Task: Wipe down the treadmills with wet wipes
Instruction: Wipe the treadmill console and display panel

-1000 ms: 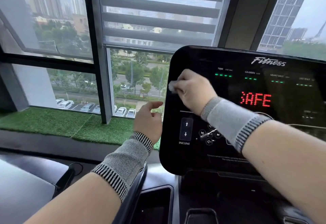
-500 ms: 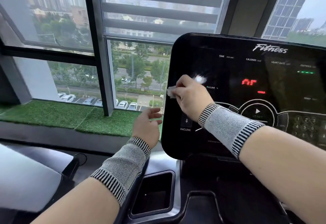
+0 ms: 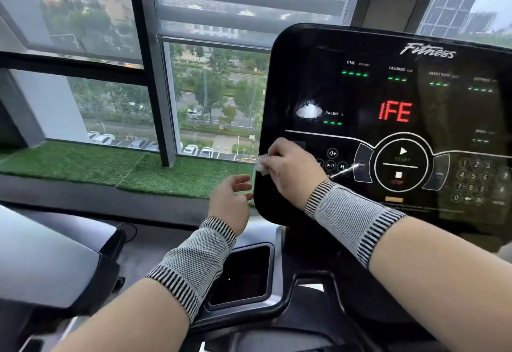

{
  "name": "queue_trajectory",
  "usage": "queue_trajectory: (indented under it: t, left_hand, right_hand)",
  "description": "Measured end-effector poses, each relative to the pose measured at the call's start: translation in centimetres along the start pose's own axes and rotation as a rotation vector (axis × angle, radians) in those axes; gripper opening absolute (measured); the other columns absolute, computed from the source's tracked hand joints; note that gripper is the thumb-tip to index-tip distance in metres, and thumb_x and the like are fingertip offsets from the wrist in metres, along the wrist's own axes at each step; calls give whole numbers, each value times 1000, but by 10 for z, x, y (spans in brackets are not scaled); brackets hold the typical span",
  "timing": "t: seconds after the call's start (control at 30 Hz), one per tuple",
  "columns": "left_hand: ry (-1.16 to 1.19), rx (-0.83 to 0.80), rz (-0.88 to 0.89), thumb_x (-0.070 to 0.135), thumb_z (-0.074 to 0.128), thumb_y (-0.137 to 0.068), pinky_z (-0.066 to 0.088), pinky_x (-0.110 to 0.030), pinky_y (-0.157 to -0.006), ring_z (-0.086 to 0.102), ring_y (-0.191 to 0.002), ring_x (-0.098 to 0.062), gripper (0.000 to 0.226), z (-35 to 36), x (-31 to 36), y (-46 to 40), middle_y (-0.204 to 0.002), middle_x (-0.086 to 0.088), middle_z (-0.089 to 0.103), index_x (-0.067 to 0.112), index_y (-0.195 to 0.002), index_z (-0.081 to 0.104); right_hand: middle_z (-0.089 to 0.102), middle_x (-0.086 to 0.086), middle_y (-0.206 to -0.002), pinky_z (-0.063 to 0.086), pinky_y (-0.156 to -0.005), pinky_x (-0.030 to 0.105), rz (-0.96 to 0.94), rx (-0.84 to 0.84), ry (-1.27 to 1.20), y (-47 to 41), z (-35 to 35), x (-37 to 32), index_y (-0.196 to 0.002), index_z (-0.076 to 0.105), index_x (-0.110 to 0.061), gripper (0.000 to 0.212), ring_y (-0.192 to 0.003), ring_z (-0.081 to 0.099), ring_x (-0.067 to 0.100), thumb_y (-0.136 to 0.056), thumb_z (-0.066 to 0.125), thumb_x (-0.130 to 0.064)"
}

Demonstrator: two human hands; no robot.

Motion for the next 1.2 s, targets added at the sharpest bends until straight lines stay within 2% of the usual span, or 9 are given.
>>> queue_trajectory:
  t: [0.13, 0.27, 0.37, 0.47, 0.6, 0.77, 0.9, 0.97, 1.2]
  left_hand:
    - [-6, -6, -5, -12, 36, -90, 49, -22, -68, 64, -86, -11, 39, 0, -2, 2, -97, 2, 61, 16, -107, 56]
    - [-18, -7, 1, -13, 37, -90, 49, -21, -66, 63, -86, -11, 40, -1, -2, 7, -97, 4, 60, 17, -107, 56]
    - [-37, 3, 8, -12, 38, -90, 50, -25, -71, 64, -84, -9, 39, -3, -2, 12, -96, 4, 60, 18, -105, 57]
    - [-72, 23, 32, -7, 43, -90, 52, -29, -79, 65, -84, -9, 31, -8, 3, 17, -95, 4, 61, 18, -100, 59]
    - [-13, -30, 10, 12, 55, -94, 56, -37, -77, 68, -83, -18, 8, -2, 12, 25, -90, -3, 68, 16, -91, 61]
    - [22, -233, -23, 24, 64, -90, 53, -36, -66, 59, -66, -23, 17, 41, 27, 45, -74, -13, 64, 8, -89, 67]
    - [-173, -286, 137, 25, 64, -90, 54, -20, -60, 64, -62, -5, 11, 65, 60, 56, -71, 2, 69, 16, -88, 70]
    - [-225, -286, 199, 25, 64, -89, 54, -21, -66, 66, -67, -4, 10, 75, 72, 59, -71, 6, 70, 19, -87, 71]
    - [-290, -24, 311, 19, 63, -89, 39, -6, -52, 57, -56, 2, 8, 92, 108, 55, -69, 7, 67, 19, -83, 68]
  right_hand:
    - [55, 0, -93, 44, -76, 32, 25, -101, 11, 14, 21, -6, -86, 54, -18, 10, -85, 55, 18, -91, 51, -26]
    - [55, 12, -106, 44, -75, 35, -41, -295, 107, 49, 60, -24, -104, 61, -8, 19, -96, 53, 30, -93, 47, -13]
    - [56, 10, -91, 35, -58, 30, -180, -317, 233, 63, 69, -42, -82, 68, -3, 8, -85, 55, 29, -84, 63, -10]
    - [52, 10, -102, 39, -69, 35, -145, -408, 181, 75, 73, -42, -97, 64, -3, 16, -95, 50, 28, -92, 50, -9]
    - [54, 1, -98, 47, -80, 32, 210, -73, -169, 76, 19, -11, -96, 60, -14, 10, -88, 57, 19, -92, 52, -19]
    - [62, -7, -83, 47, -74, 25, 492, 90, -427, 97, -14, 22, -85, 55, -20, 8, -79, 58, 11, -91, 56, -25]
    - [61, -10, -77, 42, -65, 12, 550, 183, -529, 113, -34, 47, -81, 53, -24, 12, -71, 56, 3, -91, 58, -29]
    - [60, -12, -75, 41, -64, 9, 551, 205, -554, 118, -44, 59, -80, 52, -28, 13, -70, 55, 0, -90, 60, -27]
    - [58, -11, -66, 42, -62, 9, 539, 327, -623, 139, -85, 102, -70, 52, -32, 25, -66, 54, -4, -83, 69, -19]
Point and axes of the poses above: each hand's wrist, its own y-axis away from the middle knuckle, its own z-axis out of the palm, x = y × z, the point moved 10 cm from there along -y, towards the middle knuckle
